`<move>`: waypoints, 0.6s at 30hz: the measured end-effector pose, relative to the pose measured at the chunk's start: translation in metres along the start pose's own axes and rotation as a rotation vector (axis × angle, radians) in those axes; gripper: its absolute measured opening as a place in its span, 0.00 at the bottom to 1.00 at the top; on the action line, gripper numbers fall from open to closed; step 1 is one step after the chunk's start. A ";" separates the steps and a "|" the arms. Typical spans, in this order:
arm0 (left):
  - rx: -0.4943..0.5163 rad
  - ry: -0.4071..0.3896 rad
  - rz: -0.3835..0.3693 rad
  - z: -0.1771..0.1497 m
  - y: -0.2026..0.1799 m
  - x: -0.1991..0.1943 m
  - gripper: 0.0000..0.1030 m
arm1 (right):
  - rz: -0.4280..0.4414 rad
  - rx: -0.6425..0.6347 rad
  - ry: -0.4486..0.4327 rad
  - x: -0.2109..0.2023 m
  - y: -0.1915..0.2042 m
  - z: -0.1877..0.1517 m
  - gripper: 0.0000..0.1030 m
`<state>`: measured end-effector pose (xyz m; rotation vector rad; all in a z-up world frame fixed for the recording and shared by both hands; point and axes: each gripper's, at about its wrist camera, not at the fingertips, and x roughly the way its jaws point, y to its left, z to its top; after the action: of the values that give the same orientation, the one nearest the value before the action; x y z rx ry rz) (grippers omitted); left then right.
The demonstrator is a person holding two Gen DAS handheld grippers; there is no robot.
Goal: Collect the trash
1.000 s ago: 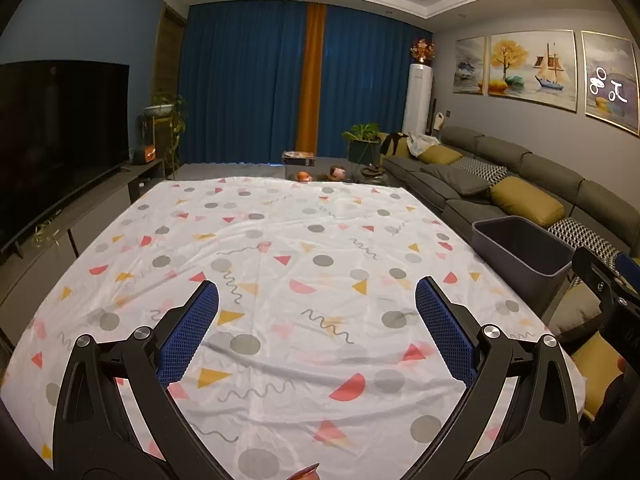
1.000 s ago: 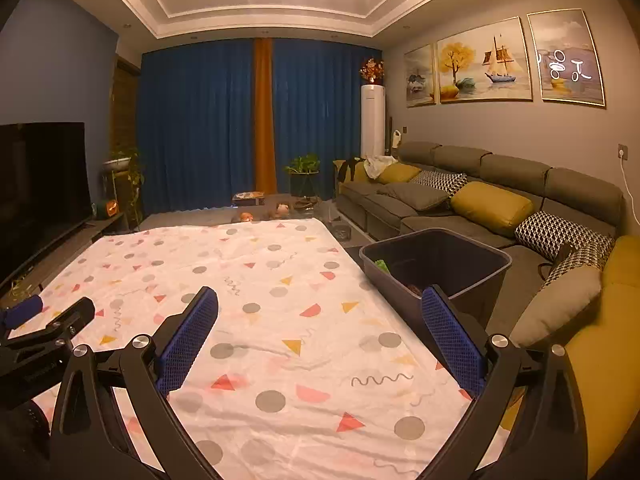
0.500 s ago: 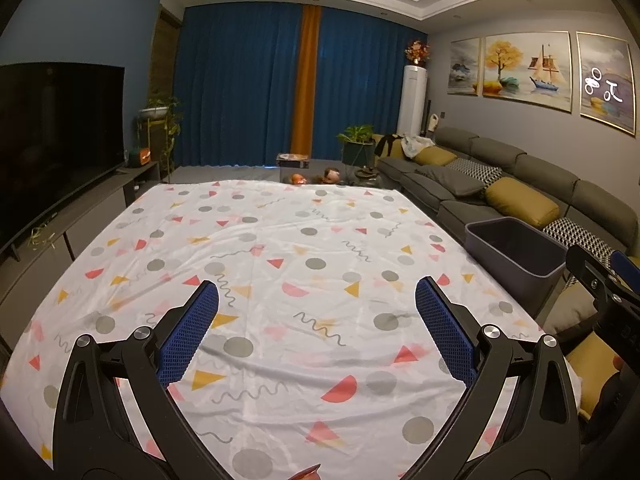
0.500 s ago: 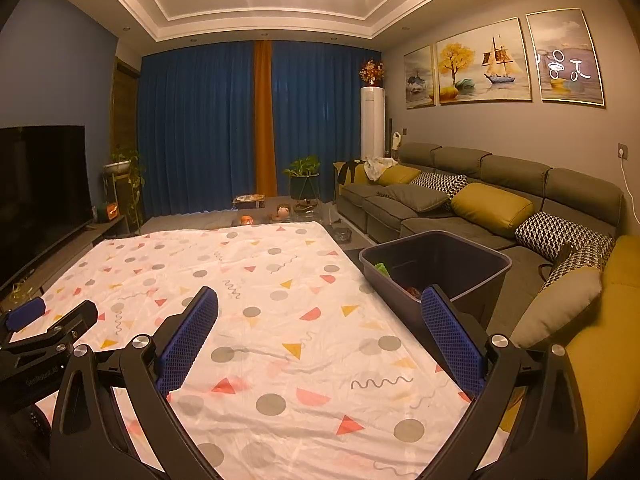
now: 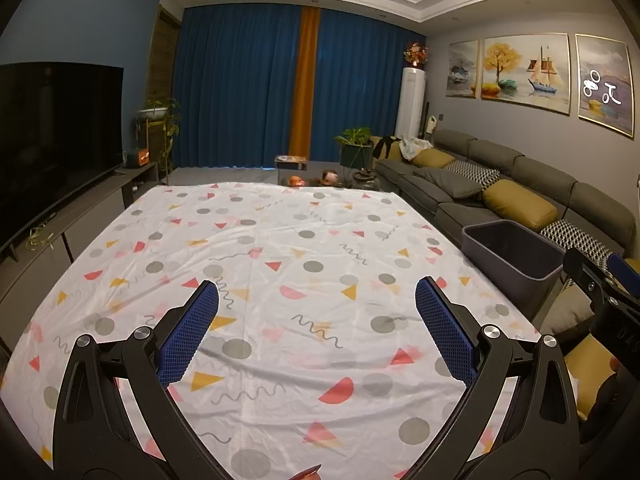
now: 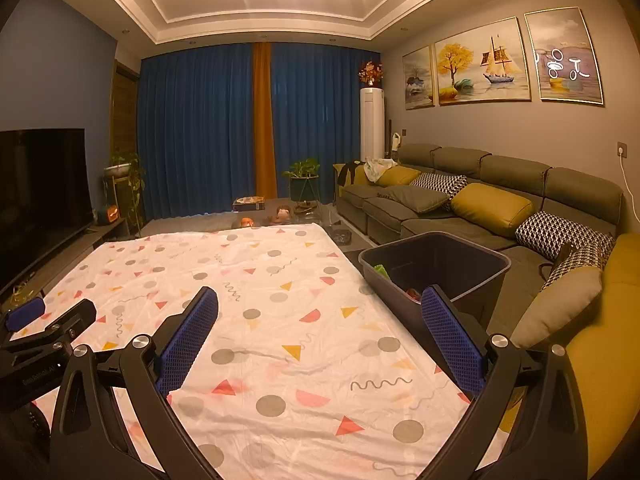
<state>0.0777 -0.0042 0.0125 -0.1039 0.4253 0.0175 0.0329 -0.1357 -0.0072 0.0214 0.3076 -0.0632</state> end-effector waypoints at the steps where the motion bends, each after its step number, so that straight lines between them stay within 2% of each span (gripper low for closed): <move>1: 0.000 0.000 -0.001 0.000 0.001 0.000 0.94 | 0.000 0.000 0.000 0.000 0.000 0.000 0.95; 18: -0.003 -0.005 0.000 0.003 0.001 -0.001 0.94 | -0.002 0.004 -0.007 -0.003 0.000 0.001 0.95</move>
<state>0.0775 -0.0028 0.0153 -0.1064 0.4206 0.0187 0.0309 -0.1359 -0.0051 0.0253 0.3007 -0.0661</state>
